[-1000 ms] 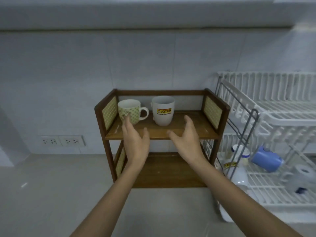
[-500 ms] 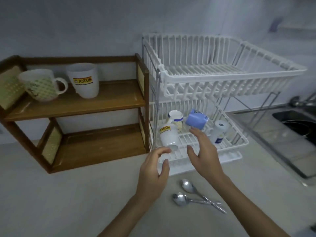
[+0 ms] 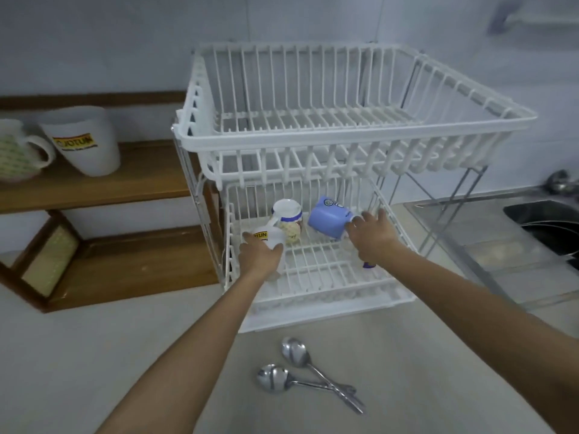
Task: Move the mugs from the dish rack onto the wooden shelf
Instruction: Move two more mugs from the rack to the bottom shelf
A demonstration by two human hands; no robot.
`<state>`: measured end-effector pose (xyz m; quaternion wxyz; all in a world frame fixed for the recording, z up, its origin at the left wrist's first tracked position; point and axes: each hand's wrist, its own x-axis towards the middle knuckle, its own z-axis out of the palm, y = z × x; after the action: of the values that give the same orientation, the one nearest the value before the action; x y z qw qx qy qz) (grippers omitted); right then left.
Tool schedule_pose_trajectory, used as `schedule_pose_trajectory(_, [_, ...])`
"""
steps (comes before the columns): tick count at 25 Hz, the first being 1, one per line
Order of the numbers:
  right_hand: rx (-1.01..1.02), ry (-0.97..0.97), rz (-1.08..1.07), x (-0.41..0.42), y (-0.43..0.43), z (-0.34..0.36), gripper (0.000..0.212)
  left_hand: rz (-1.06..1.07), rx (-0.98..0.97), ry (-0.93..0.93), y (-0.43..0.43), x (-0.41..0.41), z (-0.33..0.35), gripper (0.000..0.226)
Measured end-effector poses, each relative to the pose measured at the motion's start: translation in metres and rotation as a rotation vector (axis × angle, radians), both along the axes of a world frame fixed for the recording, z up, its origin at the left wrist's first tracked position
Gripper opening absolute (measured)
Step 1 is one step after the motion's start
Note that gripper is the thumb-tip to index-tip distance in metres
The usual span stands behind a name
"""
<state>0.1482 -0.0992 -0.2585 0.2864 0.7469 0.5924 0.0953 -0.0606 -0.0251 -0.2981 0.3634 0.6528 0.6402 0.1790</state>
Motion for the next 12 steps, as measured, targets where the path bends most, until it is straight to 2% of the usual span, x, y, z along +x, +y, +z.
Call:
schedule_pose_trajectory(4, [-0.282,-0.164,-0.094,0.011,0.027,0.0,0.061,0.057,-0.072,0.055,0.01,0.008,-0.014,0.11])
schedule_pose_trajectory(6, [-0.351,-0.247,-0.077,0.01,0.038,-0.006,0.057,0.101,-0.078,0.035,0.014,0.008,-0.016,0.11])
schedule_pose_trajectory(9, [-0.354,-0.313,0.019,0.012,0.046,-0.011,0.053,0.148,-0.07,0.009,0.015,0.007,-0.018,0.097])
schedule_pose_trajectory(12, [-0.332,-0.239,0.095,0.023,0.039,-0.003,0.056,0.179,-0.034,0.011,0.007,0.005,-0.015,0.093])
